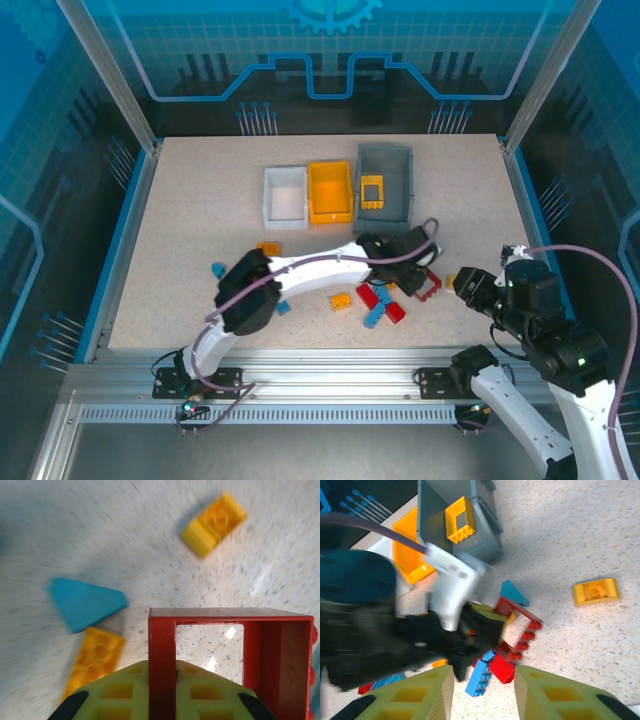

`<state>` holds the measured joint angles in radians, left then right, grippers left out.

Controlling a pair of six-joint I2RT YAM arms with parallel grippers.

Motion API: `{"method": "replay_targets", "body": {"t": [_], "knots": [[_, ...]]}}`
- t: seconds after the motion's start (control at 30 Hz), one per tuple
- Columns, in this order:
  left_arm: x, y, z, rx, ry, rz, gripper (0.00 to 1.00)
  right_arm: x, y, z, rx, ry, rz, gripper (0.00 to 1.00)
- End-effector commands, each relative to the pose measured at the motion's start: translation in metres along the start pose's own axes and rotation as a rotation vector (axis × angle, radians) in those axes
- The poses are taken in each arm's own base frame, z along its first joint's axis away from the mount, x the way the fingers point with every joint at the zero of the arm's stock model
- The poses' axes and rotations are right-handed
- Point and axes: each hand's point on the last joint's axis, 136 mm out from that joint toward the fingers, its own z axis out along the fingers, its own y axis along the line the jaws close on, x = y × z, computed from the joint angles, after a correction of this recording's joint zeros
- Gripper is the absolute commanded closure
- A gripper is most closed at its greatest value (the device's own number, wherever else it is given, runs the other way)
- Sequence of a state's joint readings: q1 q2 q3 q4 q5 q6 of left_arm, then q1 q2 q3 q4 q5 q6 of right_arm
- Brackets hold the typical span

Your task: Sort the legos into containers by color

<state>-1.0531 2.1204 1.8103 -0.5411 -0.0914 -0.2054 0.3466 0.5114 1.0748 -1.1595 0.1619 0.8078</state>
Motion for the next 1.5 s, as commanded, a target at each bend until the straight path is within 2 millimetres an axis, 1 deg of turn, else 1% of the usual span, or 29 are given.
{"method": "replay_targets", "body": {"t": [0.0,0.07,0.1,0.13,0.17,0.2,0.27,0.3,0.37,0.43,0.53,0.63,0.67,0.77,0.83,0.97,1.17,1.27,1.33,1.43,1.47], "knots": [[-0.032,0.074,-0.078,-0.13,-0.142,-0.216,0.91,-0.003,0.034,0.02,-0.111,0.056,-0.115,0.64],[-0.024,0.128,-0.107,-0.196,-0.153,-0.343,0.9,-0.001,0.059,0.039,-0.186,0.1,-0.154,0.65],[-0.02,0.149,-0.118,-0.224,-0.157,-0.39,0.91,0.0,0.072,0.048,-0.214,0.106,-0.183,0.65],[-0.013,0.179,-0.131,-0.264,-0.161,-0.449,0.91,0.003,0.089,0.057,-0.234,0.107,-0.237,0.65],[-0.005,0.206,-0.14,-0.301,-0.155,-0.507,0.91,0.005,0.107,0.065,-0.244,0.092,-0.305,0.65],[0.002,0.229,-0.147,-0.327,-0.148,-0.559,0.91,0.008,0.125,0.07,-0.256,0.078,-0.369,0.65],[0.013,0.274,-0.158,-0.372,-0.146,-0.656,0.91,0.021,0.173,0.084,-0.295,0.061,-0.513,0.65],[0.018,0.291,-0.159,-0.394,-0.144,-0.685,0.91,0.028,0.192,0.092,-0.306,0.061,-0.557,0.66],[0.025,0.328,-0.157,-0.429,-0.135,-0.749,0.91,0.041,0.229,0.113,-0.328,0.067,-0.61,0.67],[0.031,0.356,-0.148,-0.46,-0.105,-0.792,0.91,0.047,0.254,0.132,-0.345,0.052,-0.617,0.67],[0.035,0.385,-0.134,-0.497,-0.078,-0.847,0.92,0.045,0.276,0.164,-0.336,0.011,-0.581,0.66],[0.038,0.401,-0.116,-0.516,-0.044,-0.875,0.92,0.045,0.293,0.191,-0.323,-0.022,-0.586,0.65],[0.039,0.405,-0.111,-0.525,-0.031,-0.878,0.92,0.044,0.294,0.2,-0.3,-0.031,-0.584,0.65],[0.044,0.413,-0.092,-0.535,0.003,-0.893,0.93,0.04,0.29,0.22,-0.249,-0.028,-0.549,0.64],[0.045,0.416,-0.083,-0.527,0.013,-0.904,0.93,0.038,0.285,0.226,-0.234,-0.017,-0.52,0.64],[0.048,0.422,-0.072,-0.539,0.02,-0.908,0.93,0.035,0.276,0.227,-0.222,-0.015,-0.49,0.64],[0.05,0.43,-0.058,-0.547,0.035,-0.899,0.91,0.039,0.265,0.224,-0.217,0.006,-0.479,0.64],[0.053,0.433,-0.052,-0.553,0.049,-0.895,0.86,0.04,0.26,0.222,-0.21,0.014,-0.474,0.64],[0.055,0.433,-0.048,-0.552,0.06,-0.896,0.77,0.041,0.256,0.22,-0.203,0.018,-0.471,0.64],[0.054,0.432,-0.052,-0.552,0.054,-0.899,0.67,0.042,0.247,0.216,-0.186,0.027,-0.475,0.64],[0.053,0.431,-0.055,-0.549,0.048,-0.901,0.66,0.042,0.244,0.215,-0.181,0.026,-0.474,0.64]]}}
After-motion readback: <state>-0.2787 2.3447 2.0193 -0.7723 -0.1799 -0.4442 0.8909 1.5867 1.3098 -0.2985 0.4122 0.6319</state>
